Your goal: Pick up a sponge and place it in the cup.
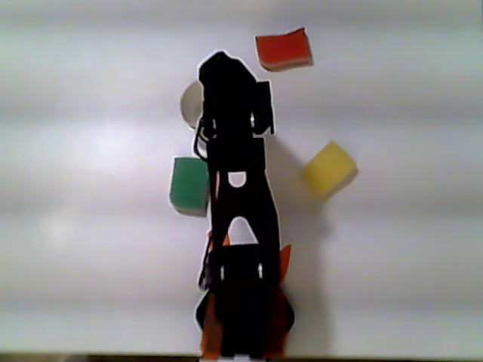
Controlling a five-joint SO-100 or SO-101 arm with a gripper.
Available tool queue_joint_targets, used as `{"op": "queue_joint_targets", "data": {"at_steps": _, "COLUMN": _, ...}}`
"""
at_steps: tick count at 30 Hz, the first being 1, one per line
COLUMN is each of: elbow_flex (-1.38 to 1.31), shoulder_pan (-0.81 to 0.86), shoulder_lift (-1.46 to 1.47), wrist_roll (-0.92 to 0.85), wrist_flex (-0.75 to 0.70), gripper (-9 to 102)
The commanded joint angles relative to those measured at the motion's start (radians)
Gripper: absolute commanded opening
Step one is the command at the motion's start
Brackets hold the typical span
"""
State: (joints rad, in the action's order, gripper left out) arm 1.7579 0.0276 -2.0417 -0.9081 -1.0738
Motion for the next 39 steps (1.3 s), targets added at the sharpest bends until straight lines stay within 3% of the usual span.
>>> {"op": "queue_joint_targets", "data": {"at_steps": 1, "elbow_flex": -0.147, "shoulder_pan": 0.04, "shoulder_lift": 0.098, "wrist_roll": -0.095, "wrist_flex": 0.012, "gripper": 12}}
{"op": "queue_joint_targets", "data": {"at_steps": 7, "elbow_flex": -0.453, "shoulder_pan": 0.115, "shoulder_lift": 0.382, "wrist_roll": -0.304, "wrist_flex": -0.043, "gripper": 22}}
{"op": "queue_joint_targets", "data": {"at_steps": 16, "elbow_flex": -0.787, "shoulder_pan": 0.16, "shoulder_lift": 0.755, "wrist_roll": -0.367, "wrist_flex": -0.244, "gripper": 24}}
{"op": "queue_joint_targets", "data": {"at_steps": 25, "elbow_flex": -0.811, "shoulder_pan": 0.126, "shoulder_lift": 0.96, "wrist_roll": -0.232, "wrist_flex": -0.316, "gripper": 31}}
{"op": "queue_joint_targets", "data": {"at_steps": 32, "elbow_flex": -1.098, "shoulder_pan": 0.126, "shoulder_lift": 1.121, "wrist_roll": -0.189, "wrist_flex": -0.471, "gripper": 29}}
{"op": "queue_joint_targets", "data": {"at_steps": 39, "elbow_flex": -1.08, "shoulder_pan": 0.118, "shoulder_lift": 1.012, "wrist_roll": -0.167, "wrist_flex": -0.456, "gripper": 34}}
